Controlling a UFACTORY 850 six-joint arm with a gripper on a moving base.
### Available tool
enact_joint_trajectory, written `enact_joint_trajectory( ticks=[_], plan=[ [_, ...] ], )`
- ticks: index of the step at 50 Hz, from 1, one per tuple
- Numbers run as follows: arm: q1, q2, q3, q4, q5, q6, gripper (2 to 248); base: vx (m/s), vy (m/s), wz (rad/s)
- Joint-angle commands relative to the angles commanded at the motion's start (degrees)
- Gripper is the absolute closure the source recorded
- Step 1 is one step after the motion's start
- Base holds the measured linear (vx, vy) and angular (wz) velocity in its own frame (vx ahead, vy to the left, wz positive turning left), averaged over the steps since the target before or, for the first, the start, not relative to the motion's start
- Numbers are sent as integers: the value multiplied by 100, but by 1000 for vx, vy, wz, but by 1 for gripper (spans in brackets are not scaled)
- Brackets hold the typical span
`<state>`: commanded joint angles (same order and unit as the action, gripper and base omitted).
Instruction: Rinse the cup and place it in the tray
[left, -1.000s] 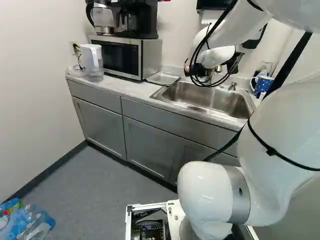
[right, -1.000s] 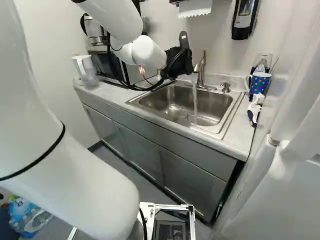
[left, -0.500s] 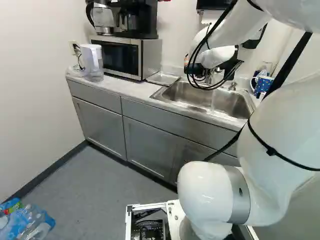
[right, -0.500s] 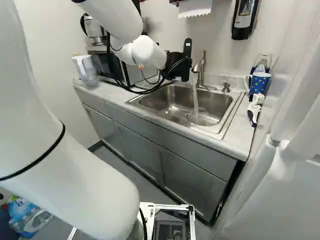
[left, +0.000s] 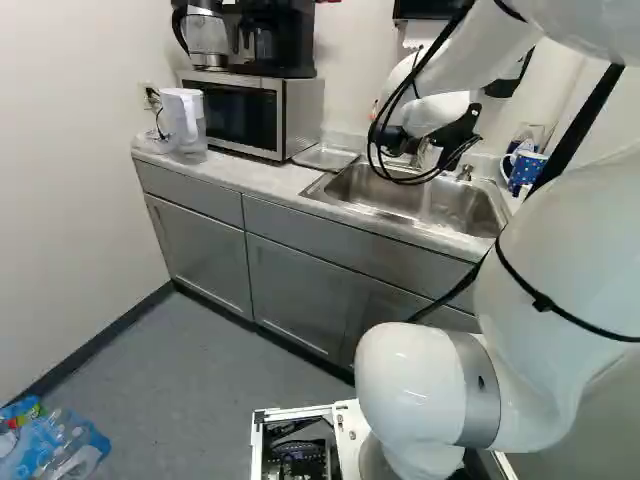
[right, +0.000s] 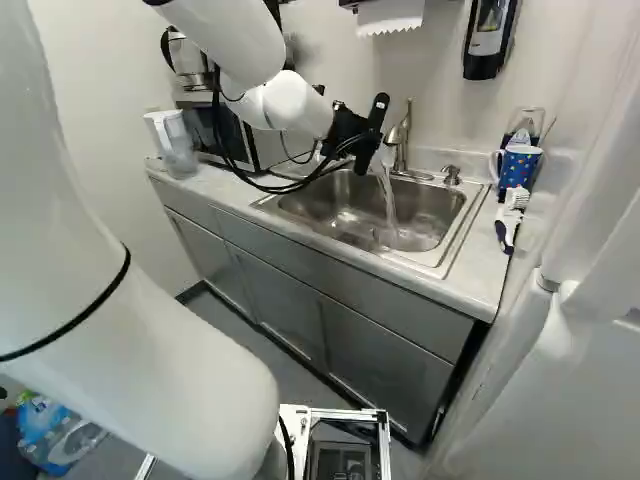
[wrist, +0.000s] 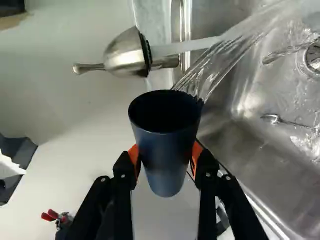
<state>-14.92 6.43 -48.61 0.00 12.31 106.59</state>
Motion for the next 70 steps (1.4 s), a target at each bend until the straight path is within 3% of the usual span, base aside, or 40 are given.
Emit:
enact_joint_trajectory(
  ticks=[16, 44, 51, 70],
  plan=[
    [0, 0, 0, 0, 0, 964, 130, 0, 0, 0],
    [0, 0, 0, 0, 0, 964, 130, 0, 0, 0],
    [0, 0, 0, 0, 0, 733, 130, 0, 0, 0],
    [0, 0, 0, 0, 0, -362, 130, 0, 0, 0]
  ],
)
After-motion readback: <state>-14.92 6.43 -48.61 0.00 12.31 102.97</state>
